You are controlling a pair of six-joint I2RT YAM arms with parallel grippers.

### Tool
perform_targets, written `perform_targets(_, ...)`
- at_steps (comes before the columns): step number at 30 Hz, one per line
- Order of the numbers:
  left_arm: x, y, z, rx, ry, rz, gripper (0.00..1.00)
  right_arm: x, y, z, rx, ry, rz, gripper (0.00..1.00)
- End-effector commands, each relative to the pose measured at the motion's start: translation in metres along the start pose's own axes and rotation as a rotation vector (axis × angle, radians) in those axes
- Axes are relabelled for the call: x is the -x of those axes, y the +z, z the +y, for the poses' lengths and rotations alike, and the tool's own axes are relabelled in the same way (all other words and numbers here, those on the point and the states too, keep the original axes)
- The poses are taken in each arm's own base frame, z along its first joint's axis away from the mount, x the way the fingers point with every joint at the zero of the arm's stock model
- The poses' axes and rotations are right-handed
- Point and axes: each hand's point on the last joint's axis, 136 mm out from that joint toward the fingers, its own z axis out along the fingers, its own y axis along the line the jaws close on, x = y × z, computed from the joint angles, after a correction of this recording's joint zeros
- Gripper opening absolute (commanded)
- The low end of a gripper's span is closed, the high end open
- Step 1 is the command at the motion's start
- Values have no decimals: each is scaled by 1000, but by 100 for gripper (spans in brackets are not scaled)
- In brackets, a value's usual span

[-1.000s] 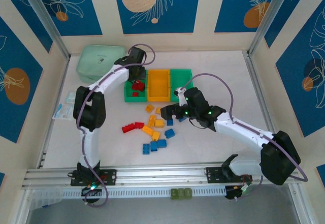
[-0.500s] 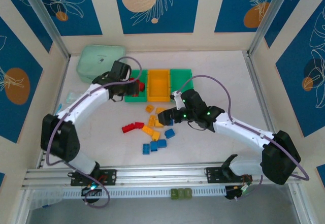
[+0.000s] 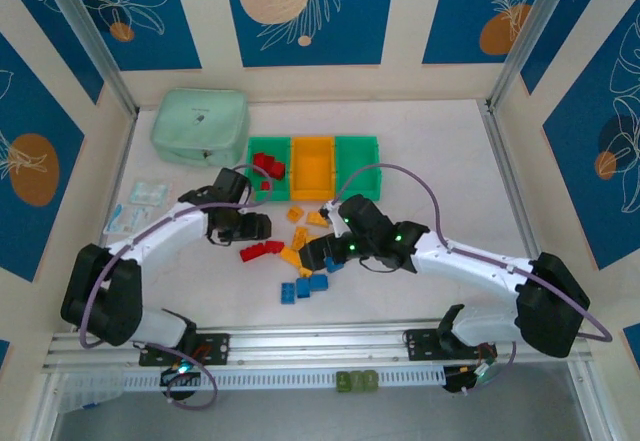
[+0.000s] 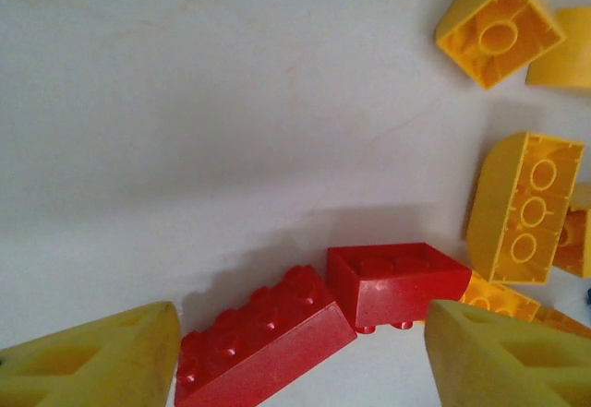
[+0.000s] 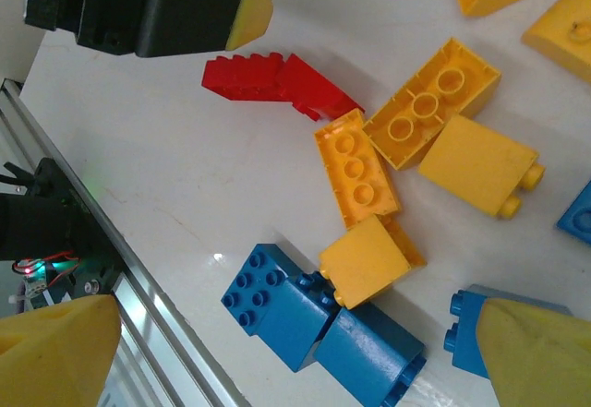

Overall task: Sort the legos into containers by color
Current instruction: Pick up the lego from the middle-left of the table.

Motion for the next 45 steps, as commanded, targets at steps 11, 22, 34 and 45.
perform_targets(11, -37, 29, 5, 4, 35, 134, 80, -5, 11, -3, -11, 55, 1, 99)
perform_targets(22, -64, 19, 9, 29, 17, 133, 79, -3, 11, -3, -18, 53, -5, 99)
perform_targets(34, -74, 16, 20, 114, -1, 101, 64, 4, 7, 1, -14, 63, -21, 99)
perform_targets(45, -62, 30, 26, 178, 9, 95, 47, 11, 8, 7, 4, 71, -34, 99)
